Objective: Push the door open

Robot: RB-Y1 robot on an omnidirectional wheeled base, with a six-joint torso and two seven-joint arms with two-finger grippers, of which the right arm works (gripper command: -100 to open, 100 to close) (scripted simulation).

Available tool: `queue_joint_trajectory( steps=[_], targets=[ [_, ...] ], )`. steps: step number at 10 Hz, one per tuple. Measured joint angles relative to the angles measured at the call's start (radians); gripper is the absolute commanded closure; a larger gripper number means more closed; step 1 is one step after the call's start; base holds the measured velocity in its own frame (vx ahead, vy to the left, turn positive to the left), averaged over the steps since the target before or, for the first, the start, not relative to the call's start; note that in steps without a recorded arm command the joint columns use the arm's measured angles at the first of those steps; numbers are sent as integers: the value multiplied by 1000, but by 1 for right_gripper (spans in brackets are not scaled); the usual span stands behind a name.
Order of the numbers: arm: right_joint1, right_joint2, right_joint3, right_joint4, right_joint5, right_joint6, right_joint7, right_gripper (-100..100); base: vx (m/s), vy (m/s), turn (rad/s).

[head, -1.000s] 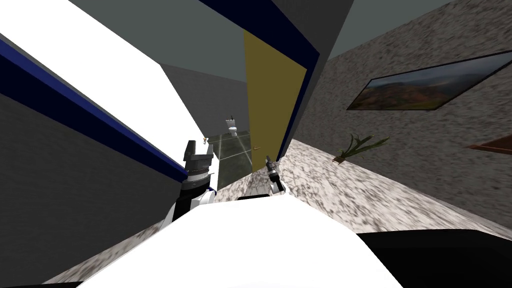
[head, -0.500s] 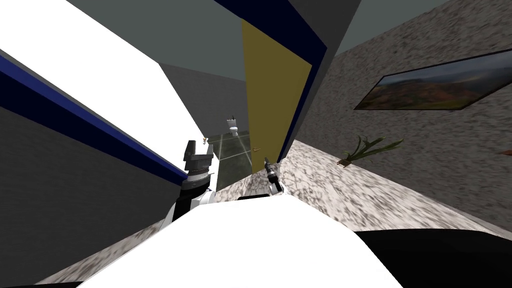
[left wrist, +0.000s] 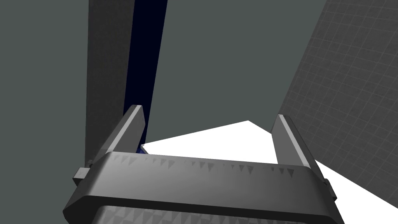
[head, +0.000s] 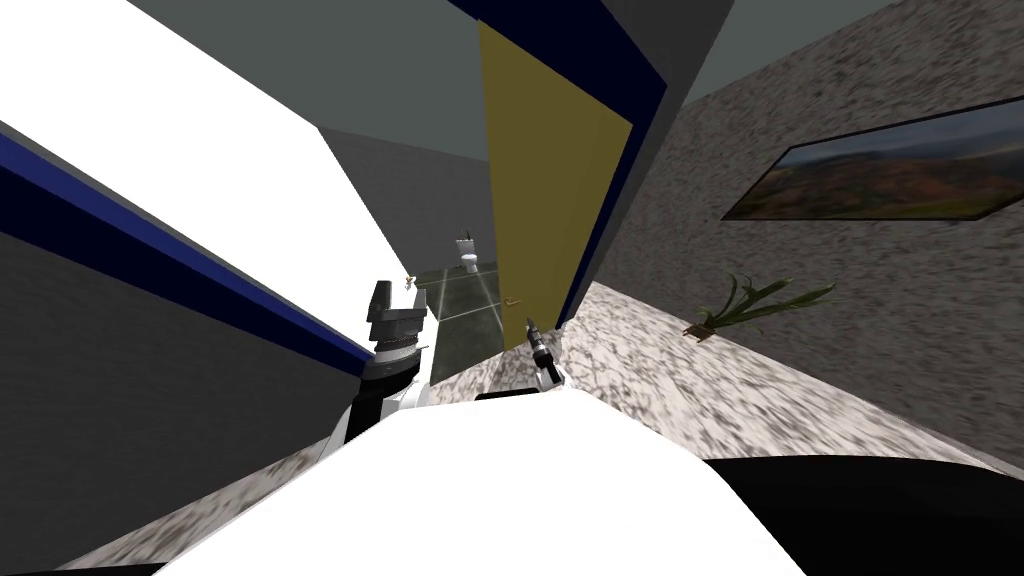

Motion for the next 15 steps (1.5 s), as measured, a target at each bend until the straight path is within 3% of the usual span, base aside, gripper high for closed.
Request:
queue_joint_trajectory(
  steps=[2,7,13,15],
  targets=[
    [-30,12,3,70,-2,-11,1,-100,122,-88,85],
    [-48,38,26,150,0,-4,-1,-100,89,-66,44],
    [-95,75,37,272,-2,-19,0,-100,77,-56,45],
    [-103,84,40,290,-2,-18,0,-100,65,-1,19]
  ],
)
